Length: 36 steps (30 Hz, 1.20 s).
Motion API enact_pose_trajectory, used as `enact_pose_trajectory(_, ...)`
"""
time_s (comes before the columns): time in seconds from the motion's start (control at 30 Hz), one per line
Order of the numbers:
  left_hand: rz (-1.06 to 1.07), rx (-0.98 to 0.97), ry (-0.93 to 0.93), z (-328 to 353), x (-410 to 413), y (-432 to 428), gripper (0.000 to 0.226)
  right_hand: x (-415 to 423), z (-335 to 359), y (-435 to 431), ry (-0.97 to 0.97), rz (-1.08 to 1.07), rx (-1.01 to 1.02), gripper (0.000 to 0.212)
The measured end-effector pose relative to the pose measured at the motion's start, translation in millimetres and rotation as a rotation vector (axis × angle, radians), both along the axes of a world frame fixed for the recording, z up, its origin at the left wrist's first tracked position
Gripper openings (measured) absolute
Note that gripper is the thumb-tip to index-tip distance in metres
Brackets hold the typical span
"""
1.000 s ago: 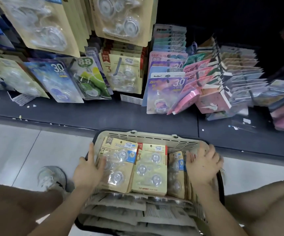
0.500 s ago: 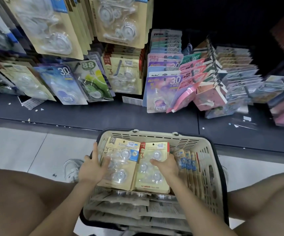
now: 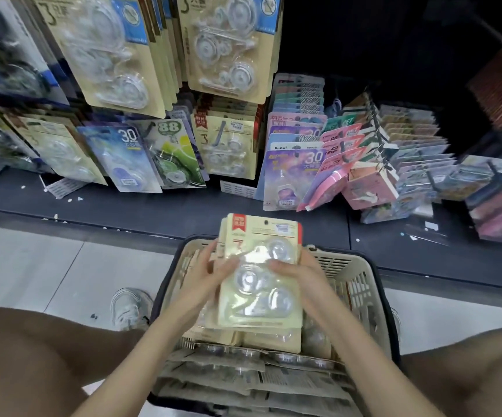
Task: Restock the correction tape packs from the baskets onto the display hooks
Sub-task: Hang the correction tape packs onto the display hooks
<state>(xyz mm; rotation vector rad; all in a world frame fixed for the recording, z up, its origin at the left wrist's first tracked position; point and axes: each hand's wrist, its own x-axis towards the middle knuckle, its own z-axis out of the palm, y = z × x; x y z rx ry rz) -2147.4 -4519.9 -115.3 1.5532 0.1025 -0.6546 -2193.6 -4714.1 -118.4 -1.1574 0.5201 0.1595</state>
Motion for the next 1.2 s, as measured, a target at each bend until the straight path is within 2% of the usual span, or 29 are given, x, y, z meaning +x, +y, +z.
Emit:
enact_pose_trajectory(0.1, 0.076, 0.046, -0.051, 10.4, 1.8, 10.0, 0.067, 15.2, -9.3, 25.4, -0.002, 0.058, 0.094, 0.047)
enact_pose_trajectory(0.17, 0.137, 0.152, -0.145, 15.5, 8.4, 23.3, 0.051, 21.9, -24.1, 34.0, 0.078, 0.042, 0.038, 0.033)
enact_pose_trajectory(0.23, 0.22, 0.299, -0.248, 20.6, 15.3, 38.0, 0.049, 25.8, -52.5, 41.9, 0.204, -0.003, -0.146, 0.025)
enact_pose_trajectory(0.33, 0.363, 0.495, -0.37, 28.0, 25.2, 59.5, 0.048, 26.9, -90.2, 57.5, 0.311, -0.013, -0.345, 0.027)
enact_pose_trajectory(0.4, 0.42, 0.55, -0.396, 29.4, 31.5, 73.7, 0.045, 30.2, -104.0, 68.2, 0.339, 0.01, -0.361, 0.03)
enact_pose_trajectory(0.53, 0.465, 0.539, -0.418, 30.4, 36.6, 89.5, 0.044, 47.0, -121.3, 82.7, 0.333, 0.007, -0.366, 0.031)
enact_pose_trajectory(0.67, 0.456, 0.52, -0.484, 37.7, 34.7, 86.7, 0.044, 55.5, -114.3, 84.1, 0.304, 0.047, -0.329, 0.015)
enact_pose_trajectory(0.77, 0.438, 0.472, -0.538, 47.1, 30.2, 79.2, 0.047, 55.8, -88.8, 63.8, 0.193, 0.051, -0.247, 0.014)
enact_pose_trajectory(0.9, 0.391, 0.401, -0.612, 64.4, 25.2, 60.3, 0.049, 46.4, -29.4, 7.8, 0.002, -0.024, -0.202, 0.024)
enact_pose_trajectory(1.0, 0.366, 0.375, -0.682, 85.6, 23.1, 44.2, 0.049, 38.0, 25.2, -36.7, -0.15, -0.175, -0.185, 0.045)
enact_pose_trajectory(1.1, 0.368, 0.35, -0.767, 107.0, 24.6, 29.6, 0.051, 33.2, 81.8, -66.5, -0.304, -0.27, -0.231, 0.024)
enact_pose_trajectory(1.2, 0.41, 0.285, -0.852, 130.2, 30.5, 15.6, 0.05, 34.1, 130.9, -80.7, -0.443, -0.332, -0.327, 0.025)
